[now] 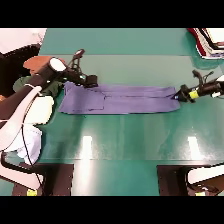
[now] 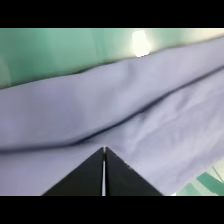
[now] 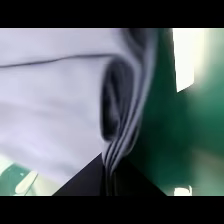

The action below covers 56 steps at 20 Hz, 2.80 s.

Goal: Fold the shirts.

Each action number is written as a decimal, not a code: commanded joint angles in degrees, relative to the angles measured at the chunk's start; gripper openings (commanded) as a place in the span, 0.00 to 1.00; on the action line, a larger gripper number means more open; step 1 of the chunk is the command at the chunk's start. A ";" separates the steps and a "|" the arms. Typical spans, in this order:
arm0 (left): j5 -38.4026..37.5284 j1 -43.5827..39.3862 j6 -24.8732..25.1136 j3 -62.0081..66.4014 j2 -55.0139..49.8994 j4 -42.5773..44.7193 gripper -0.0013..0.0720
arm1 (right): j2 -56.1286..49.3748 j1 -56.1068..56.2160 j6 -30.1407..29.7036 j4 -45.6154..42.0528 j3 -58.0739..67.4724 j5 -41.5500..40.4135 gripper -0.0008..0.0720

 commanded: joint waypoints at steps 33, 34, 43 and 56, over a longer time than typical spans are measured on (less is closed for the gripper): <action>-15.45 22.21 -2.93 25.24 6.19 8.09 0.05 | -14.67 56.81 3.21 16.33 37.53 -28.72 0.27; -16.39 23.12 -2.95 25.31 6.49 8.00 0.05 | -17.33 58.05 2.89 15.26 40.68 -28.59 0.53; -21.79 23.50 -2.91 25.35 7.04 7.85 0.05 | -4.98 45.86 5.44 -0.74 20.98 -13.18 0.72; -18.86 13.94 -1.40 25.33 6.71 8.37 0.05 | -7.45 31.87 9.18 8.74 5.64 -13.70 0.87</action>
